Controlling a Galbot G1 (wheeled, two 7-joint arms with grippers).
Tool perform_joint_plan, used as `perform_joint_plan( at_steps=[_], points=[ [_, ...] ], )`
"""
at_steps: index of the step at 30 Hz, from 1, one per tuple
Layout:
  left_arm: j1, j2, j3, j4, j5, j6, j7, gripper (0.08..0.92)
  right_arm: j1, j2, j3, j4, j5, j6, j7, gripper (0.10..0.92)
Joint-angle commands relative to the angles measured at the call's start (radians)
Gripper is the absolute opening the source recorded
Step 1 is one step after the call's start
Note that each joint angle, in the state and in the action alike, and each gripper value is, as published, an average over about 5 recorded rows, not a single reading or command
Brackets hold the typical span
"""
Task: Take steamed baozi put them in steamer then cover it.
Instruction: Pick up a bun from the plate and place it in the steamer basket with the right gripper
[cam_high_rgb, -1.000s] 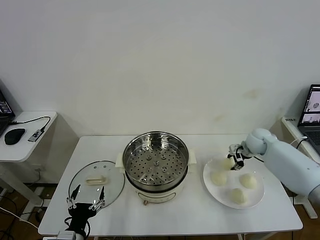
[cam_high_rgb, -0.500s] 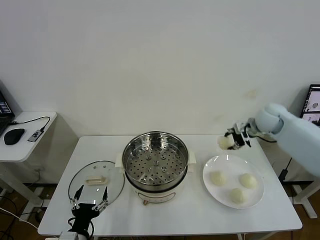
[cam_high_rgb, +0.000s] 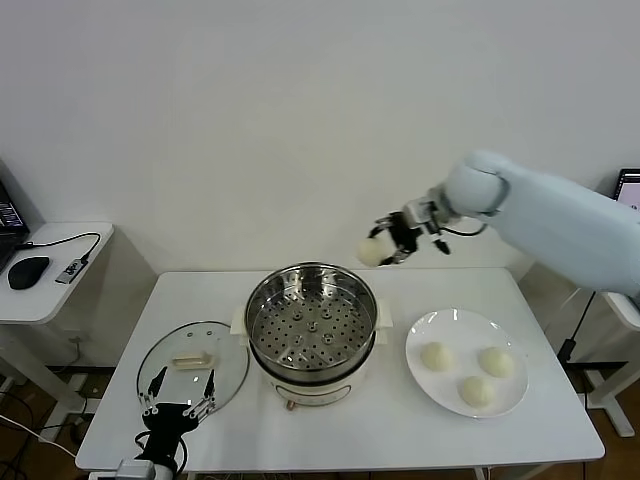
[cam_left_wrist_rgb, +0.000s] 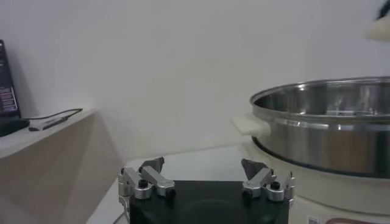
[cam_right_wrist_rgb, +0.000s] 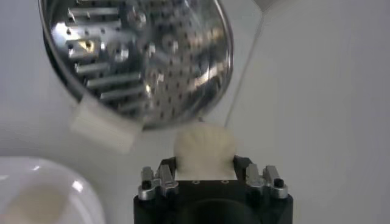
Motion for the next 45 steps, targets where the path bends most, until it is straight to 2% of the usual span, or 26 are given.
perform_joint_plan(
  at_steps=[1, 5, 10, 22, 29, 33, 39, 45],
  points=[
    [-0.002, -0.003, 0.001, 0.001, 0.002, -0.003, 0.0, 0.823, 0.048, 0.23, -0.128, -0.093, -0.106, 0.208, 0.026, 0.585],
    [0.0, -0.006, 0.001, -0.003, 0.003, -0.004, 0.0, 0.823, 0.017, 0.279, -0.14, -0.164, -0.237, 0.293, 0.027, 0.585],
    [-0.004, -0.007, -0.001, -0.004, 0.003, -0.003, 0.0, 0.823, -0.022, 0.311, -0.136, -0.23, -0.329, 0.355, 0.038, 0.585],
    [-0.02, -0.003, -0.002, 0.007, 0.008, -0.003, -0.004, 0.823, -0.108, 0.365, -0.117, -0.32, -0.442, 0.411, 0.06, 0.585],
    [-0.02, -0.003, -0.001, 0.007, 0.009, -0.002, -0.001, 0.823, -0.141, 0.401, -0.097, -0.359, -0.46, 0.422, 0.068, 0.589],
    [-0.02, -0.004, -0.001, 0.001, 0.009, -0.001, -0.002, 0.823, -0.15, 0.408, -0.093, -0.367, -0.473, 0.43, 0.082, 0.637],
    [-0.019, -0.006, 0.001, -0.008, 0.009, 0.0, -0.002, 0.823, -0.091, 0.372, -0.1, -0.319, -0.41, 0.402, 0.086, 0.789],
    [-0.02, -0.005, 0.005, -0.02, 0.01, 0.004, -0.001, 0.823, 0.115, 0.214, -0.164, -0.055, -0.092, 0.077, -0.026, 0.822]
  ],
)
